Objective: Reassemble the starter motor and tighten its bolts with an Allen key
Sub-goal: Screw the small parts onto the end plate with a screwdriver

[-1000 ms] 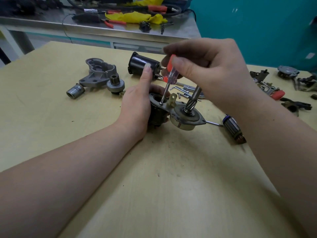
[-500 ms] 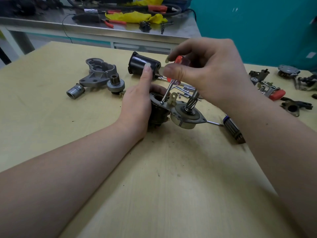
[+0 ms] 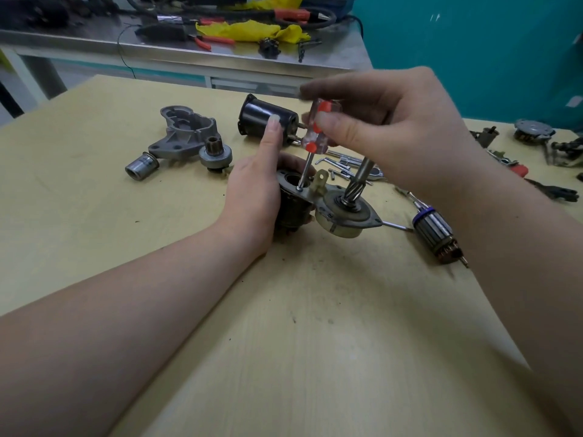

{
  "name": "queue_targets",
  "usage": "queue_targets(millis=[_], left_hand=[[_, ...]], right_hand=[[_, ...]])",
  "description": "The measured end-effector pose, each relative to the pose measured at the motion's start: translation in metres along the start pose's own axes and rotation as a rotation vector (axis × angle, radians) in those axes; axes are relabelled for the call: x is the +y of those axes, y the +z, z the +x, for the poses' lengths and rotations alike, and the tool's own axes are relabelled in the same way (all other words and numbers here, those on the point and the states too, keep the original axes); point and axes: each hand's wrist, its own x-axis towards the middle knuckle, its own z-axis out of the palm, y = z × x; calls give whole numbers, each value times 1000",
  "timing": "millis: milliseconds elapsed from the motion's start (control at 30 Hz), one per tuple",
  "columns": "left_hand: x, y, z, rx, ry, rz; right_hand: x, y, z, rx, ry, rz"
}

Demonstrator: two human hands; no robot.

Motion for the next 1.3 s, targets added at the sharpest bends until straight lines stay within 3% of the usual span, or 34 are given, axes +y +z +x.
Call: queue_targets(millis=[167,400,700,1033,1133,1200,1300], left_hand=[[-1,-1,0,12,15,12],[-3,-1,1,2,54,-2],[-2,-2,-1,15,65,23],[-2,1,-5,59,128,36],[-2,-2,-4,67,155,71],[-2,-5,-3,29,160,122],[-4,-6,0,-26,164,165]], right_hand=[[-5,3,-1,4,25,77],[-10,13,-1,181,124,-177],[-8,-4,-6,-83,42,59],[-17,11,-6,94,33,-78],[-19,7,-10,31,5,-101],[-20,0,-14,23,-32,-50],[-21,-13,-16,158,-108,133]])
